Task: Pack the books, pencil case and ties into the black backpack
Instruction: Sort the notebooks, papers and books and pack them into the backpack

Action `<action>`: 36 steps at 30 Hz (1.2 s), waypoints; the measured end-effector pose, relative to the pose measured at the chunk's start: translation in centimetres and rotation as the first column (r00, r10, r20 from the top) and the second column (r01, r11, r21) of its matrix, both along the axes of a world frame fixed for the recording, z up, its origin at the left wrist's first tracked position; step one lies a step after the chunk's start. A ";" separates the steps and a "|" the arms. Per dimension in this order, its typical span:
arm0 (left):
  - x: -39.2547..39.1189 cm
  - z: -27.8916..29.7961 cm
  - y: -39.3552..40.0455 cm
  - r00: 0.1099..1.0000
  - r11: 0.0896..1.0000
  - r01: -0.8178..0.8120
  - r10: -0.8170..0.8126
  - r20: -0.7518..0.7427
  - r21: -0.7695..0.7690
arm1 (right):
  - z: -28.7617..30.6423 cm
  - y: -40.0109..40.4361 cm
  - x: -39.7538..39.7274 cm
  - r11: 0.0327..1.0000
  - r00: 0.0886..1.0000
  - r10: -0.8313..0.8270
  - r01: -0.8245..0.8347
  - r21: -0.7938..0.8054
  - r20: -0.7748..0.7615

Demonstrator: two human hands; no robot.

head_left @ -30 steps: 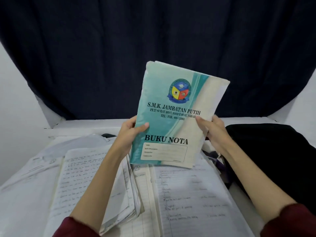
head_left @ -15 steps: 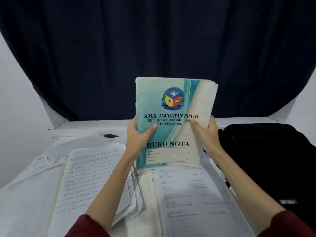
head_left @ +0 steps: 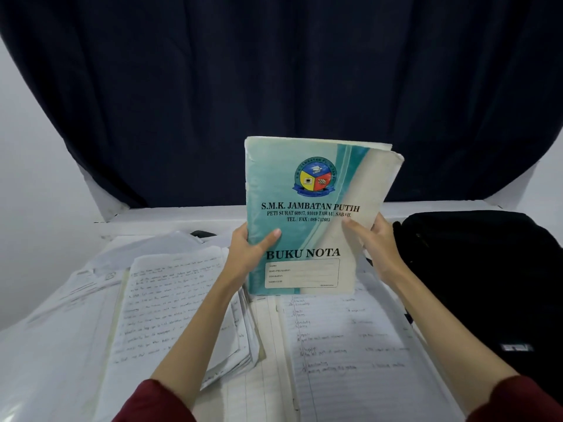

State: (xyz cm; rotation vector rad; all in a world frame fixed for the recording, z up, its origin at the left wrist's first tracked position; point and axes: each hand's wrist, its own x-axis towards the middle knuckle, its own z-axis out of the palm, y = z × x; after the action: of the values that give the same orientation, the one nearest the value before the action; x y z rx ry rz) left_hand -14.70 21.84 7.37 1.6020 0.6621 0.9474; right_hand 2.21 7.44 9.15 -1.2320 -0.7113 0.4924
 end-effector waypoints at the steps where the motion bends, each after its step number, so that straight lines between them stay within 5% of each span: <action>1: 0.0 -0.2 -0.1 1.000 1.000 -0.007 0.007 -0.005 -0.005 | -0.2 0.0 0.0 1.000 1.000 -0.013 0.013 -0.001 -0.022; 24: -0.3 -0.9 -0.7 0.998 0.999 -0.022 0.025 -0.053 0.046 | -1.4 0.3 -0.6 0.996 1.000 -0.027 0.026 -0.080 -0.012; 36: 0.7 0.5 -3.2 0.987 0.963 -0.150 0.131 0.096 0.223 | -0.9 -1.3 0.1 0.987 0.979 -0.141 0.150 -0.052 0.149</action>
State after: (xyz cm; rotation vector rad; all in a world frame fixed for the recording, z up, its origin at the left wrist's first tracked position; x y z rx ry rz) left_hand -13.97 18.63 7.89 1.7260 0.6347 1.2235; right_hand 2.33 6.14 8.26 -1.3780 -0.7260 0.3085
